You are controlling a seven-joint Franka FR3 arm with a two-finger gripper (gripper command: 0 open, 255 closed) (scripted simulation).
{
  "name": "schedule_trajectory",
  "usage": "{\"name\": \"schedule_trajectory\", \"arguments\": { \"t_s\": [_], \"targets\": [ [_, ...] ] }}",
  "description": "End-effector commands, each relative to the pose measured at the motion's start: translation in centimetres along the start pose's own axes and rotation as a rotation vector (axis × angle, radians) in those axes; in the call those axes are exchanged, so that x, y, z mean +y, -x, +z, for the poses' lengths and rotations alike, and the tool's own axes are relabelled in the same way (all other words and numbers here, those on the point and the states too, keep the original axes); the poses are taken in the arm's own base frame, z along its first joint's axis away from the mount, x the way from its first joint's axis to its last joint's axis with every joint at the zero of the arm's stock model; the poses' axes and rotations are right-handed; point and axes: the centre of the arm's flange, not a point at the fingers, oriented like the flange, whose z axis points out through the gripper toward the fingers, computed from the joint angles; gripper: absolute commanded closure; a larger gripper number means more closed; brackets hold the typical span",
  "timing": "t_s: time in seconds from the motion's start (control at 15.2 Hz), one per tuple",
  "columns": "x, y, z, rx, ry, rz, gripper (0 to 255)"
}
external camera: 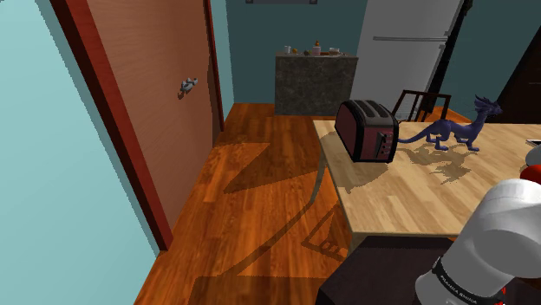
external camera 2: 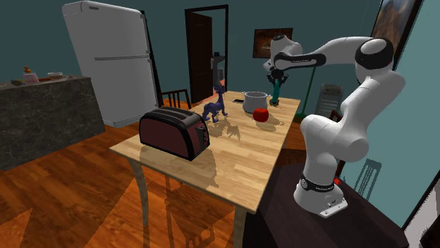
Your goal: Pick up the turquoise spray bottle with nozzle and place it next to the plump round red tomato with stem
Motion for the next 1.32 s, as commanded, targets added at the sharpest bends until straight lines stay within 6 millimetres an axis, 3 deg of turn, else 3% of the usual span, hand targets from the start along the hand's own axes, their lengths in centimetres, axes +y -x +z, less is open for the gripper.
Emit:
{"name": "schedule_trajectory", "arguments": {
  "t_s": [0.0, 1.06, 1.25],
  "targets": [
    [0.0, 1.8, 2.1, -0.002, 0.000, -0.001, 255],
    [-0.2, 18.4, 15.2, -0.002, 0.000, -0.001, 255],
    [-0.2, 18.2, 16.4, -0.002, 0.000, -0.001, 255]
  ]
}}
